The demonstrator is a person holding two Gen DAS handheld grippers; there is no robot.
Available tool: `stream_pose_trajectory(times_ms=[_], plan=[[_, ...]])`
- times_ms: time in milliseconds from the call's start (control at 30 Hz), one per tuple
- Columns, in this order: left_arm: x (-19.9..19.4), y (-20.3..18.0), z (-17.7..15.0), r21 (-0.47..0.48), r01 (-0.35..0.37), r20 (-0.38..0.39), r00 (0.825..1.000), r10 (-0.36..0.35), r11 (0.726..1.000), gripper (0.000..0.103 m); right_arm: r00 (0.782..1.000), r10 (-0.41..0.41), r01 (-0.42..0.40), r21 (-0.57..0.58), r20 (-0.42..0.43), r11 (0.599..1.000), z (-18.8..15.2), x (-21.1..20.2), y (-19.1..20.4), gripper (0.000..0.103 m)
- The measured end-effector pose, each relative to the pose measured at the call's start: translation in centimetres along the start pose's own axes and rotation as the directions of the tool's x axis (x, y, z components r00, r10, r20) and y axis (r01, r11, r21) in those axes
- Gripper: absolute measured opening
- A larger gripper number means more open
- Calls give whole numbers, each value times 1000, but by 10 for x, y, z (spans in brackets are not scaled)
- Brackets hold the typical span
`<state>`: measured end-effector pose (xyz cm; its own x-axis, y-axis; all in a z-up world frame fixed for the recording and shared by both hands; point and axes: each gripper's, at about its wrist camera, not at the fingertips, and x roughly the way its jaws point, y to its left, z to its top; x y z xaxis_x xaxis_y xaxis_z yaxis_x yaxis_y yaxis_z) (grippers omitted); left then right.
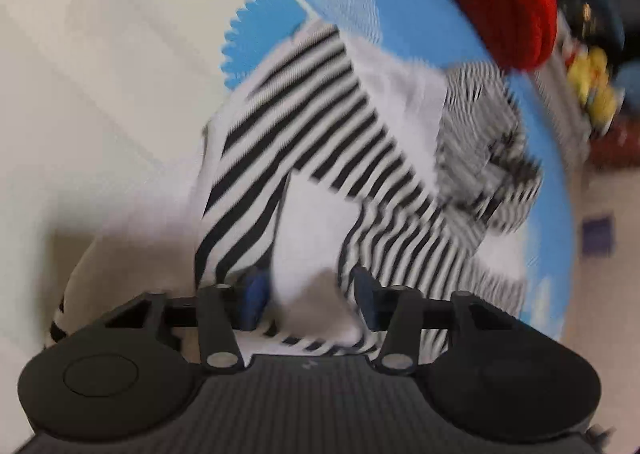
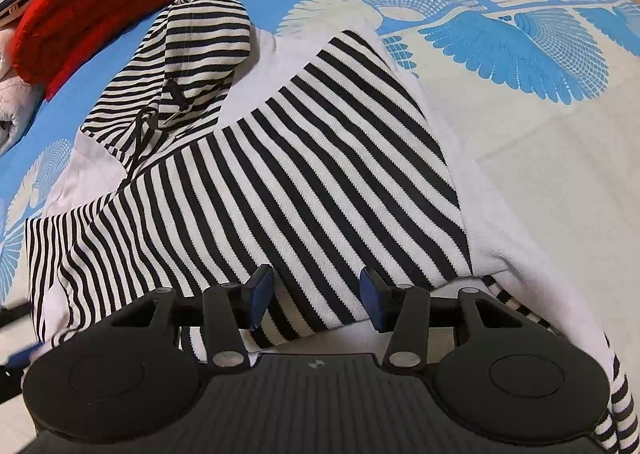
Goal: Fold small clothes
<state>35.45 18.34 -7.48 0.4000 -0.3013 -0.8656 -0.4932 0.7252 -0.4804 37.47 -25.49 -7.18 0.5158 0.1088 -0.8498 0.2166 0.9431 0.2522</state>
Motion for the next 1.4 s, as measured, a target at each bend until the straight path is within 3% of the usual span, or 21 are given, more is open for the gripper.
stream_pose_trajectory(times_ms=[33, 100, 167, 267, 333, 367, 400, 433, 467, 500, 533, 567, 600, 700, 767, 900, 967, 1100, 1167, 1267, 1400], plan=[[2, -4, -2, 30, -13, 3, 1000, 13, 999, 5, 1000, 2, -2, -1, 8, 1000, 1, -1, 0, 50], [-7, -18, -5, 130, -51, 85, 996, 41, 990, 5, 1000, -1, 1, -3, 29, 1000, 2, -4, 1, 50], [-28, -39, -8, 261, -80, 212, 977, 23, 962, 5, 999, -5, 4, 13, 49, 1000, 4, -7, -1, 50], [-61, -60, -17, 393, -62, 379, 920, -100, 917, 5, 995, -40, 34, 64, 87, 997, 7, -10, -10, 49], [-67, -67, -22, 429, -38, 401, 903, -153, 903, 5, 991, -85, 75, 100, 104, 992, 10, -9, -18, 49], [-65, -66, -22, 428, -13, 378, 911, -166, 904, 5, 989, -111, 98, 125, 102, 987, 11, -8, -24, 49], [-58, -65, -21, 422, 2, 327, 932, -154, 907, 6, 986, -139, 123, 158, 94, 980, 12, -6, -31, 49], [-45, -63, -18, 414, -15, 247, 964, -96, 910, 11, 983, -160, 142, 187, 86, 972, 12, -4, -37, 46], [-32, -59, -18, 407, -64, 197, 980, -19, 911, 12, 981, -176, 155, 216, 78, 964, 13, -3, -45, 36], [-22, -54, -19, 388, -145, 188, 979, 76, 910, 13, 980, -187, 166, 237, 69, 957, 14, -1, -51, 28], [-18, -49, -19, 363, -205, 199, 970, 140, 909, 13, 977, -202, 182, 250, 60, 951, 15, 0, -56, 10], [-18, -45, -17, 338, -219, 207, 966, 155, 915, 13, 976, -209, 185, 270, 62, 945, 16, 0, -62, 1], [-21, -43, -15, 322, -200, 213, 968, 136, 925, 13, 969, -237, 209, 286, 66, 935, 18, -1, -66, 0], [-30, -49, -15, 338, -175, 260, 962, 87, 924, 25, 929, -362, 314, 359, 73, 879, 23, -7, -87, 4], [-25, -54, -17, 355, -168, 247, 966, 81, 920, 30, 946, -312, 251, 421, 84, 872, 28, -12, -101, 8], [-21, -49, -16, 335, -149, 208, 975, 82, 930, 30, 982, -136, 93, 290, 129, 953, 39, -14, -83, 15], [-18, -49, -14, 337, -155, 213, 973, 85, 929, 30, 987, -115, 92, 190, 114, 977, 39, -10, -69, 46], [-20, -49, -15, 344, -141, 203, 976, 73, 928, 30, 984, -171, 163, 150, 48, 975, 30, 10, -60, 47], [-19, -50, -16, 350, -135, 197, 978, 68, 927, 30, 975, -214, 206, 116, 66, 972, 26, 11, -53, 29], [-18, -52, -16, 357, -122, 190, 980, 56, 926, 30, 980, -182, 172, 117, 81, 978, 28, 8, -53, 4], [-16, -56, -20, 386, -98, 167, 985, 35, 917, 30, 971, -187, 158, 189, 146, 969, 31, -8, -60, 1]])
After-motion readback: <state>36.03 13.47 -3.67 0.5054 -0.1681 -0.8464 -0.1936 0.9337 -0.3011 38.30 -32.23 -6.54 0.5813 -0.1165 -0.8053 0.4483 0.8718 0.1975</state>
